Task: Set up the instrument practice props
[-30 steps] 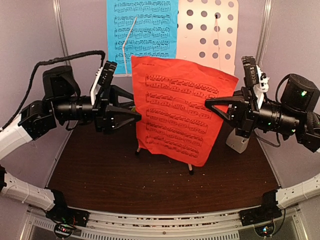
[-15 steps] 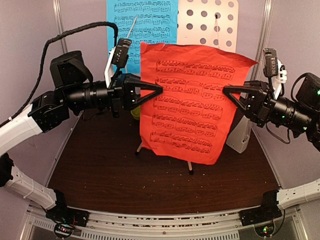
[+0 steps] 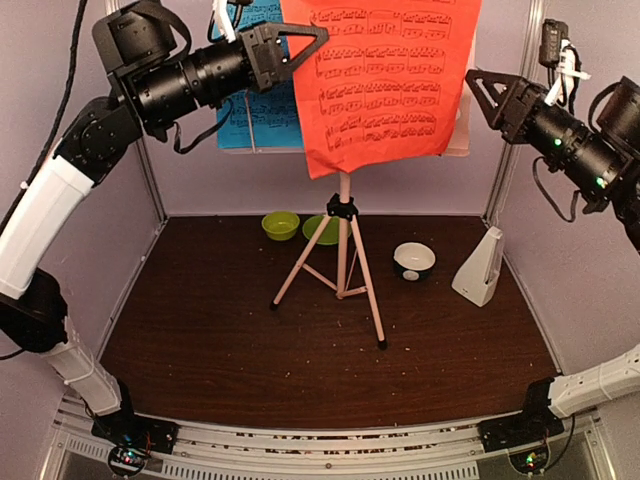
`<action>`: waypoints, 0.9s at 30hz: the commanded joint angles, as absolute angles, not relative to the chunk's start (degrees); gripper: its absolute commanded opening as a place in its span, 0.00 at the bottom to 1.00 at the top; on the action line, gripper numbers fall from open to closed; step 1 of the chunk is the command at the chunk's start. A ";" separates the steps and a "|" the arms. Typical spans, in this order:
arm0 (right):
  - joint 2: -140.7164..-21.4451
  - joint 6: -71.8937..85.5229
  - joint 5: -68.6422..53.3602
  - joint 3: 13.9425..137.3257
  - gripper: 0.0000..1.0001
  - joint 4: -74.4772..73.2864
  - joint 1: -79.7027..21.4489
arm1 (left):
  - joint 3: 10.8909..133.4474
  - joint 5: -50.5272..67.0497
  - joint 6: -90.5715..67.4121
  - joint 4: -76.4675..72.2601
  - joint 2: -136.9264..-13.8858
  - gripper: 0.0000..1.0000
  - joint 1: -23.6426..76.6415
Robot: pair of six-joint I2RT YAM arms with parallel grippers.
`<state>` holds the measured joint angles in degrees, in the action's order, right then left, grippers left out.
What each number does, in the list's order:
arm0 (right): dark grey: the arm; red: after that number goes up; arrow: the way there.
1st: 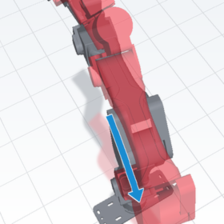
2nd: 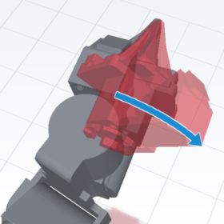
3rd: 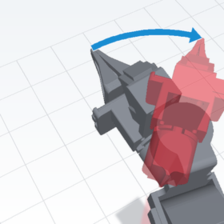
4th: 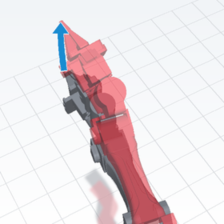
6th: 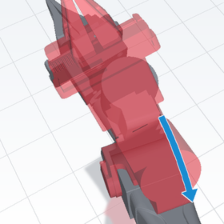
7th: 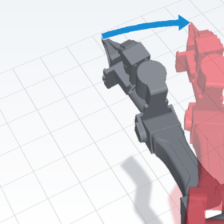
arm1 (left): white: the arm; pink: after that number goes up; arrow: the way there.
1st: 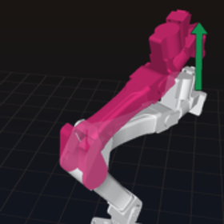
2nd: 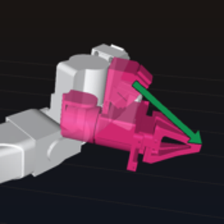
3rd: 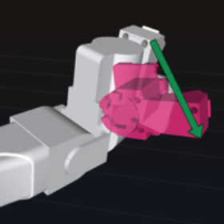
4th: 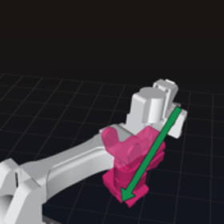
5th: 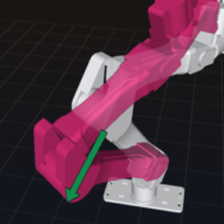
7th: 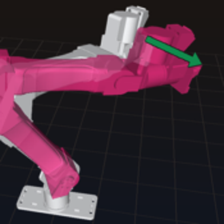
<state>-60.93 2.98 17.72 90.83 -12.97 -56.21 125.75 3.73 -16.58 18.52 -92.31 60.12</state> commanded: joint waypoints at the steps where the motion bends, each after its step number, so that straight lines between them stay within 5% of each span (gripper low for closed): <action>1: -68.63 3.27 24.08 102.87 0.43 -20.47 -53.30 | 137.90 -5.12 -15.25 27.50 -98.12 0.00 58.02; 16: -81.90 10.79 22.29 116.46 0.51 -26.44 -47.74 | 138.09 -5.76 -13.25 27.35 -96.77 0.00 52.19; 23: -83.19 12.34 21.08 116.03 0.27 -24.69 -47.43 | 137.12 -7.77 -11.00 25.98 -96.54 0.00 51.84; 27: -82.25 11.69 20.19 113.55 0.03 -21.88 -47.40 | 137.05 -8.43 -10.33 24.08 -96.98 0.00 51.66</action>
<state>-83.77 11.44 21.06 115.50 -25.30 -47.72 137.21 -7.03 -12.27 28.32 -98.02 52.14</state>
